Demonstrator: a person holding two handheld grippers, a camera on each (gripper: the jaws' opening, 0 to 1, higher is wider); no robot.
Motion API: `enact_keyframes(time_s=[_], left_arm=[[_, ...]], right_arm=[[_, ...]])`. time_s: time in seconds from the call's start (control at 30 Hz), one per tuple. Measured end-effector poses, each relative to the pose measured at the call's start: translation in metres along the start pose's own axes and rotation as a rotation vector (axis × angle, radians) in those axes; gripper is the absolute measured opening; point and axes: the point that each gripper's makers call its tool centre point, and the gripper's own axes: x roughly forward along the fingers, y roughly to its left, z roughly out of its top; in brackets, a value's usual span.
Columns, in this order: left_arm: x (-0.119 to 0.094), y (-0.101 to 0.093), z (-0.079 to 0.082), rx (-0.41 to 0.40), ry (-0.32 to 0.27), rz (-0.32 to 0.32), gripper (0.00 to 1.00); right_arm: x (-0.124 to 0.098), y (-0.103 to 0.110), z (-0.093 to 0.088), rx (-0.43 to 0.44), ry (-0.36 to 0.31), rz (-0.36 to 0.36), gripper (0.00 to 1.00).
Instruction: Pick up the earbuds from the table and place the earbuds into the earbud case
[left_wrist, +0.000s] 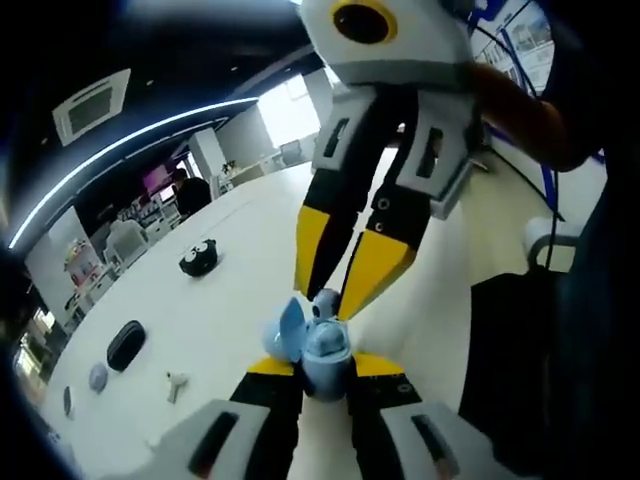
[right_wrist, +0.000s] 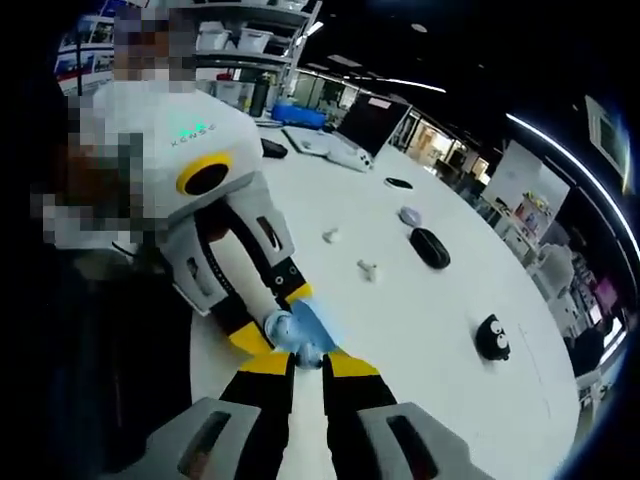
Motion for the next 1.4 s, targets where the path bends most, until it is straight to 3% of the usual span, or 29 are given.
enact_keyframes(time_s=[0.37, 0.7, 0.87, 1.03, 1.4], left_arm=[[-0.002, 0.002, -0.004, -0.123, -0.068, -0.026, 0.19], [-0.005, 0.002, -0.005, -0.176, -0.094, -0.044, 0.19], [-0.005, 0.002, -0.005, -0.187, -0.101, -0.05, 0.19], [-0.005, 0.002, -0.005, -0.191, -0.107, -0.058, 0.19], [-0.005, 0.001, -0.006, -0.185, -0.107, -0.073, 0.19]], right_arm=[[0.007, 0.001, 0.005, 0.04, -0.064, 0.037, 0.11], [0.008, 0.003, 0.009, 0.055, -0.082, 0.058, 0.14], [0.005, 0.001, 0.008, 0.001, -0.074, 0.053, 0.22], [0.009, 0.002, 0.006, -0.107, -0.035, 0.064, 0.3], [0.019, 0.002, 0.005, -0.293, 0.04, 0.11, 0.3]])
